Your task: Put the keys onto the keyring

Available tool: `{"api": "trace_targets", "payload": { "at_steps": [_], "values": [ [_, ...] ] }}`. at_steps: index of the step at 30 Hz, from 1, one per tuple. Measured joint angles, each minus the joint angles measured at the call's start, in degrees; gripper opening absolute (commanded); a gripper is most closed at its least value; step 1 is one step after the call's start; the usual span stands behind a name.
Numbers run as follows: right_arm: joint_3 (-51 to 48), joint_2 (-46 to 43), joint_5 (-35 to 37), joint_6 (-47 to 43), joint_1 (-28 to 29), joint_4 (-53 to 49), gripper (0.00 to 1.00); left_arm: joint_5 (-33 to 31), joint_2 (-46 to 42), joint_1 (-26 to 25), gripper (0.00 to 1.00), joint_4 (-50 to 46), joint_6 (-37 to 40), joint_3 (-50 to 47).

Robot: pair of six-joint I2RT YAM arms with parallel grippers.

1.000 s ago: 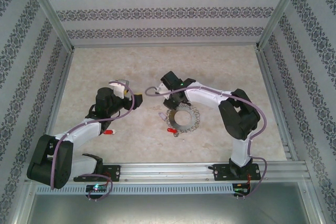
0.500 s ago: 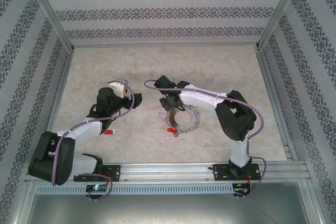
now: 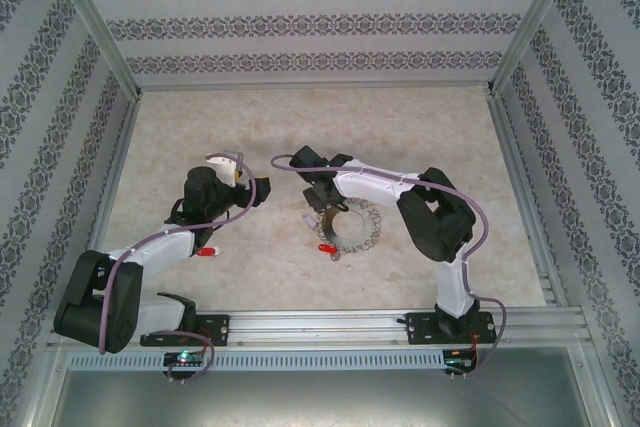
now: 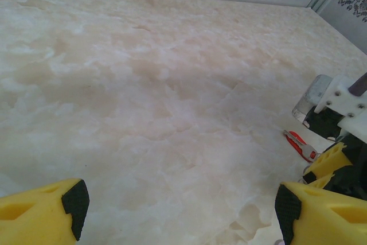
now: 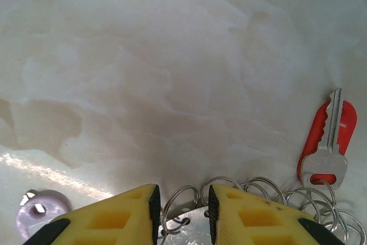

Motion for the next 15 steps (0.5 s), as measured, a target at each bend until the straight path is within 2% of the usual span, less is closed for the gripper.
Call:
{"api": "trace_targets", "payload": {
  "at_steps": [5, 11, 15],
  "values": [
    [0.0, 0.74, 0.02, -0.11, 0.02, -0.17, 0.28, 0.0, 0.0, 0.0, 0.86, 0.02, -0.02, 0.0],
    [0.0, 0.76, 0.55, -0.2, 0.02, -0.61, 0.21, 0.0, 0.0, 0.0, 0.86, 0.02, -0.02, 0.0],
    [0.0, 0.76, 1.22, -0.22, 0.02, -0.72, 0.19, 0.0, 0.0, 0.0, 0.86, 0.02, -0.02, 0.0]
  ]
}}
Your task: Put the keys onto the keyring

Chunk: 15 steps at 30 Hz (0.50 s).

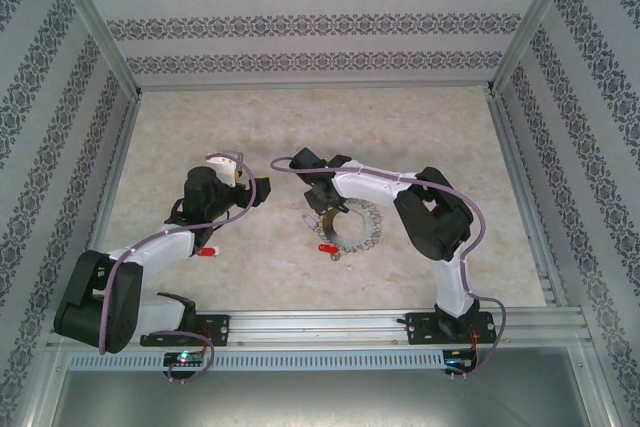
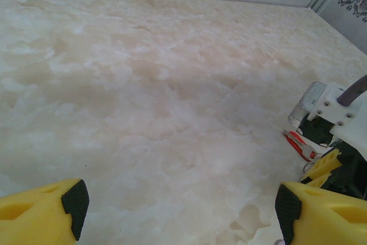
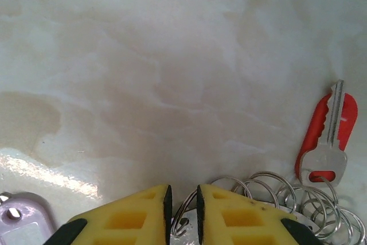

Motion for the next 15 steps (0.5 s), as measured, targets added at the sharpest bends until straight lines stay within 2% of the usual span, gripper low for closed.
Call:
{"api": "trace_targets", "payload": {
  "at_steps": [12, 15],
  "values": [
    [-0.7, -0.02, 1.42, -0.09, 0.0, -0.74, 0.2, 0.0, 0.0, 0.0, 0.86, 0.0, -0.61, 0.0],
    [-1.01, -0.02, 1.81, -0.11, 0.0, -0.74, 0.17, 0.02, 0.0, 0.0, 0.86, 0.0, -0.87, 0.0]
  ]
}}
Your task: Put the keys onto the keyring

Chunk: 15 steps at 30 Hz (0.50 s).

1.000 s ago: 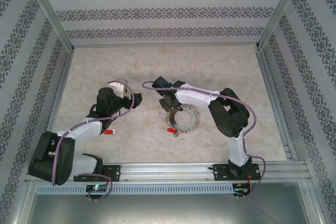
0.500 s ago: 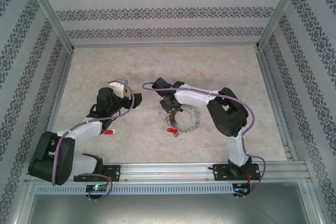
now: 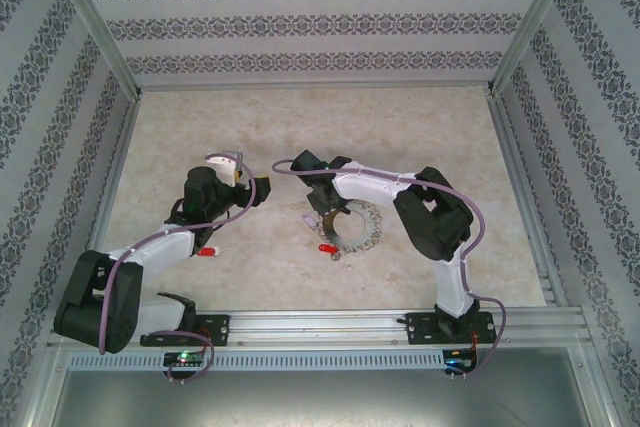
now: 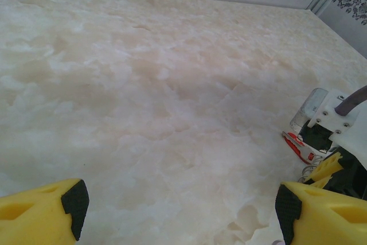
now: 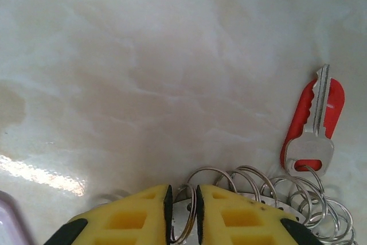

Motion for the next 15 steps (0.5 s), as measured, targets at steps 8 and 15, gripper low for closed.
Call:
{"api": "trace_targets", "payload": {
  "at_steps": [8, 15],
  "values": [
    [-0.26, -0.13, 0.35, -0.2, 0.0, 0.04, 0.05, 0.0, 0.0, 0.0, 0.86, 0.0, -0.55, 0.0],
    [-2.56, -4.31, -0.15, -1.6, 0.0, -0.04, 0.0, 1.81, -0.35, 0.0, 0.86, 3.06, -0.31, -0.72]
  ]
}}
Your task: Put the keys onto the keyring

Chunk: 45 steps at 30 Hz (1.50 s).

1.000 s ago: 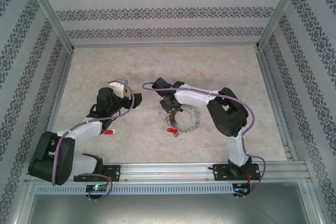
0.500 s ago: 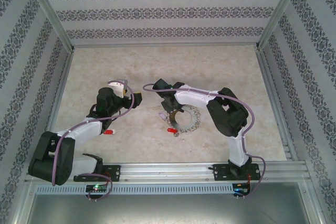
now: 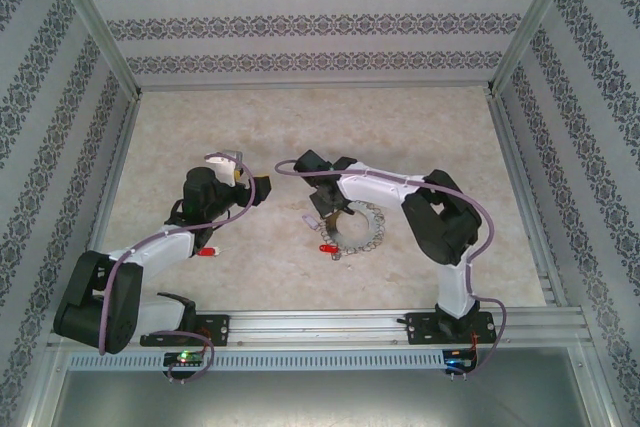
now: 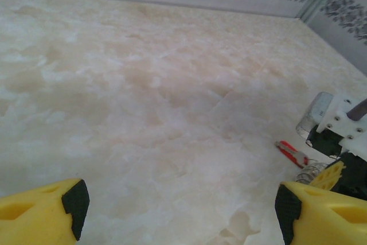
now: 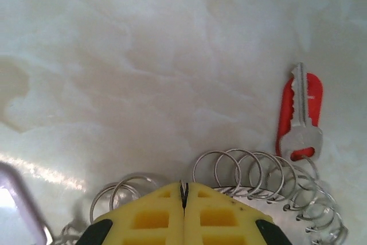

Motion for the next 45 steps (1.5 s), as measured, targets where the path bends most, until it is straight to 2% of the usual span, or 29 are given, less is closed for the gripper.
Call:
{"api": "trace_targets", "payload": {
  "at_steps": [4, 9, 12, 14, 16, 21, 26, 30, 40, 45],
  "values": [
    [-2.89, -6.49, -1.53, -3.74, -0.04, 0.28, 0.0, 5.77, -0.09, -0.39, 0.78, 3.06, 2.16, 0.0],
    [-8.13, -17.7, -9.35, -13.14, -1.31, 2.23, 0.0, 14.95, 1.16, -2.08, 0.74, 8.83, 4.66, 2.08],
    [-13.66, -25.64, -14.6, -20.22, -2.51, 5.35, 0.0, 21.16, 1.81, -3.56, 0.59, 9.66, 8.74, 4.68],
    [-18.21, -31.39, -17.88, -24.85, -3.19, 8.15, 0.0, 25.79, 1.81, -4.76, 0.53, 8.13, 12.87, 6.91],
    [-22.8, -37.55, -21.57, -29.83, -3.87, 10.67, 0.0, 29.44, 1.4, -6.54, 0.52, 4.68, 17.77, 9.38],
    [-28.44, -47.63, -27.76, -40.24, -4.26, 14.08, 0.0, 35.04, -0.85, -11.78, 0.48, -3.17, 28.87, 11.72],
    [-29.42, -49.86, -34.6, -47.5, -4.66, 15.65, 0.0, 36.41, -0.72, -15.93, 0.47, -6.97, 35.85, 11.32],
    [-30.01, -49.4, -37.42, -50.64, -4.66, 16.81, 0.0, 36.35, 0.26, -17.33, 0.44, -8.85, 38.95, 11.21],
    [-31.65, -48.43, -41.38, -53.77, -4.66, 20.76, 0.0, 35.12, 3.08, -20.2, 0.44, -10.08, 41.0, 11.17],
    [-32.72, -48.24, -41.97, -53.77, -4.63, 22.91, 0.0, 33.81, 3.98, -21.38, 0.32, -10.01, 40.74, 11.06]
  ]
}}
